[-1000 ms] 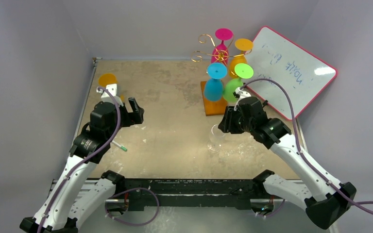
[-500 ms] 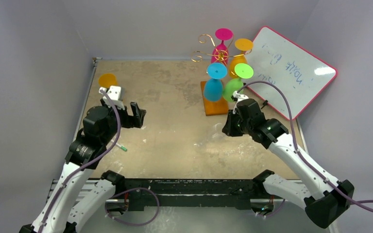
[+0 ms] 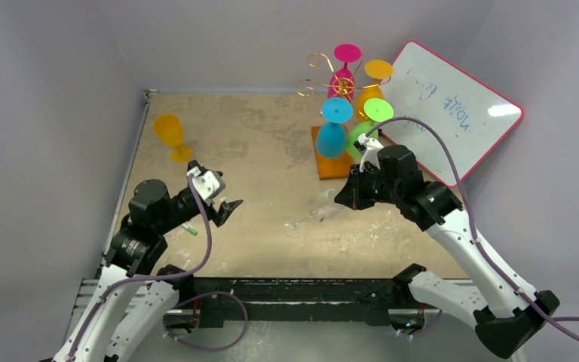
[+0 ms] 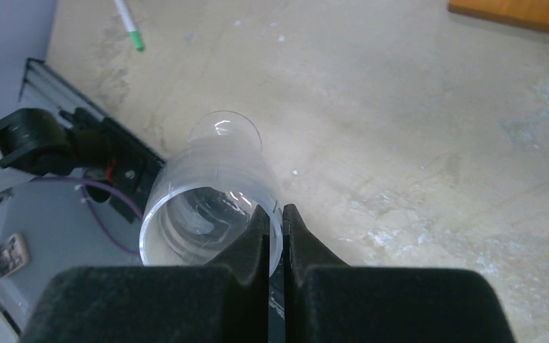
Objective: Place the wine glass upside down on the wine glass rack
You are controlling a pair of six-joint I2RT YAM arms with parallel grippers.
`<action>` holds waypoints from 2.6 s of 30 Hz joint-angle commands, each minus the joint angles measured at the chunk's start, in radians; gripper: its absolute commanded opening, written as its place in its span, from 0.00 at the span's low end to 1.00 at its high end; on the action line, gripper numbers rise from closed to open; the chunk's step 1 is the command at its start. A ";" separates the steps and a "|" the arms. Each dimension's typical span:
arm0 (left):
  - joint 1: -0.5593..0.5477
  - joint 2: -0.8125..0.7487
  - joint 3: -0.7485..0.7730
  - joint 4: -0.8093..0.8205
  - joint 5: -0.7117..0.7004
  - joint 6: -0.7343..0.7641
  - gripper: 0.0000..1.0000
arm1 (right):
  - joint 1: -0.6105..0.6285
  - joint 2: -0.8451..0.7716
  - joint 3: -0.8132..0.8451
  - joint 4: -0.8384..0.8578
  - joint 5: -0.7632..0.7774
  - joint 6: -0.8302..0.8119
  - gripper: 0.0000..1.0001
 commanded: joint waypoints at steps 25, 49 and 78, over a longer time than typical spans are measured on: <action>0.001 0.020 0.097 -0.225 0.581 0.534 0.63 | -0.002 0.161 0.210 0.441 -0.597 0.076 0.00; 0.001 0.025 0.144 -0.163 0.515 0.454 0.00 | -0.002 0.085 0.173 0.481 -0.373 0.126 0.51; 0.001 0.256 0.334 0.297 -0.349 -0.604 0.00 | -0.003 -0.111 0.267 0.492 0.159 0.097 0.87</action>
